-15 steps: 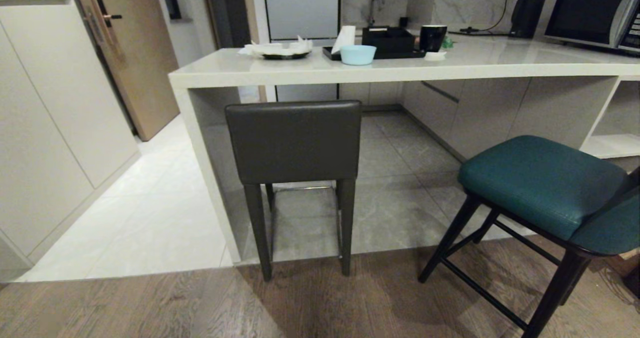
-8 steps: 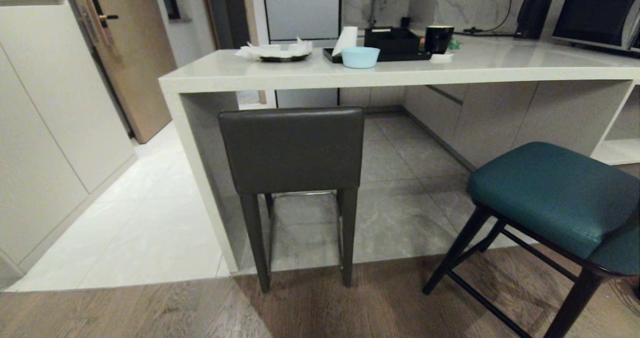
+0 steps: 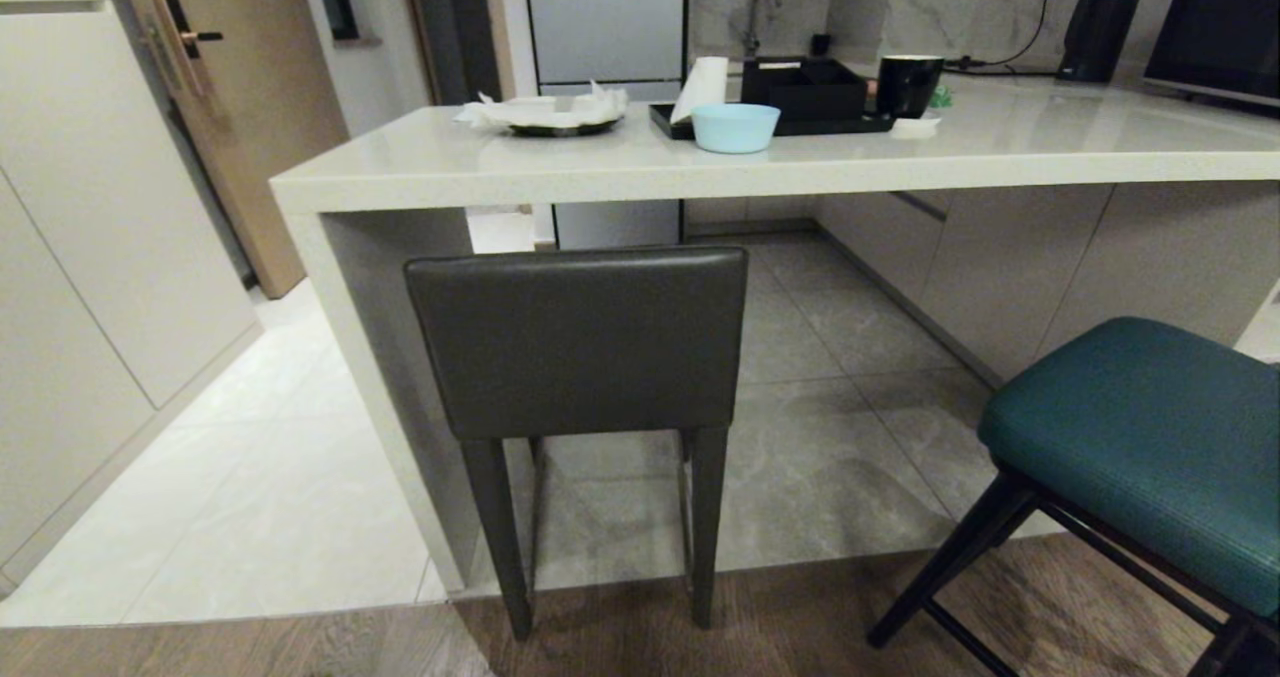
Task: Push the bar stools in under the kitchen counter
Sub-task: Pull the gray chair out from under the dining table
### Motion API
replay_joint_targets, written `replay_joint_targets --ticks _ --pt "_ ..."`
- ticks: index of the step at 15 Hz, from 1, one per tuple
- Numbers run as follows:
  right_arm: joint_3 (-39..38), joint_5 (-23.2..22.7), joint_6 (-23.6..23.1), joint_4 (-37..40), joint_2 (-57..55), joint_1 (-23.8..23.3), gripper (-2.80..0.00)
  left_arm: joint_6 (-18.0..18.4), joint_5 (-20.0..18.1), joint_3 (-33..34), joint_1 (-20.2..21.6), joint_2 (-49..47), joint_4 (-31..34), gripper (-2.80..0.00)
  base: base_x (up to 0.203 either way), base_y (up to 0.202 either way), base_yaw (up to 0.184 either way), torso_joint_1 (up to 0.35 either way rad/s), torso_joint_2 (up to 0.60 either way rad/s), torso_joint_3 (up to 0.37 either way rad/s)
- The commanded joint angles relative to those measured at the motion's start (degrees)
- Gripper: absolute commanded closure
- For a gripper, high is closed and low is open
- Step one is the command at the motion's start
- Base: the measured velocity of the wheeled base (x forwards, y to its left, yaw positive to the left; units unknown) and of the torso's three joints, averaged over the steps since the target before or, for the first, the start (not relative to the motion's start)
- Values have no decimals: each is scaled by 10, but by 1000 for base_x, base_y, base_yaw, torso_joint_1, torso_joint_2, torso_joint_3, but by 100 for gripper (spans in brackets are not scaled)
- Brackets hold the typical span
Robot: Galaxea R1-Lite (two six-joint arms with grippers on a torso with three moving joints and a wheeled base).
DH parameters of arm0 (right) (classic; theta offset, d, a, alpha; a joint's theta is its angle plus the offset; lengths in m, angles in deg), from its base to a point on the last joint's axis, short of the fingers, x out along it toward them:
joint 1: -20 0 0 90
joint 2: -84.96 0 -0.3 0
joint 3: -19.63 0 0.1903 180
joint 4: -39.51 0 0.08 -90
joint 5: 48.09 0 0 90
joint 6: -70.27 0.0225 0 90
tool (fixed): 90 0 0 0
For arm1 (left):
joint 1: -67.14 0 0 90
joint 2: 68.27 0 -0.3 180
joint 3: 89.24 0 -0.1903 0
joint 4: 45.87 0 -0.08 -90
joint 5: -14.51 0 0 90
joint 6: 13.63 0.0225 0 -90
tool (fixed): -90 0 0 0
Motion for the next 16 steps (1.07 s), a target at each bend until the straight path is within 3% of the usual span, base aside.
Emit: replay_joint_targets --ticks 1,16 --pt "0 0 0 0 -1 0 0 -4 1 0 0 0 0 0 197 0 0 2 2 -1" --pt "0 0 1 0 -1 0 0 -4 1 0 0 0 0 0 194 0 2 2 3 3"
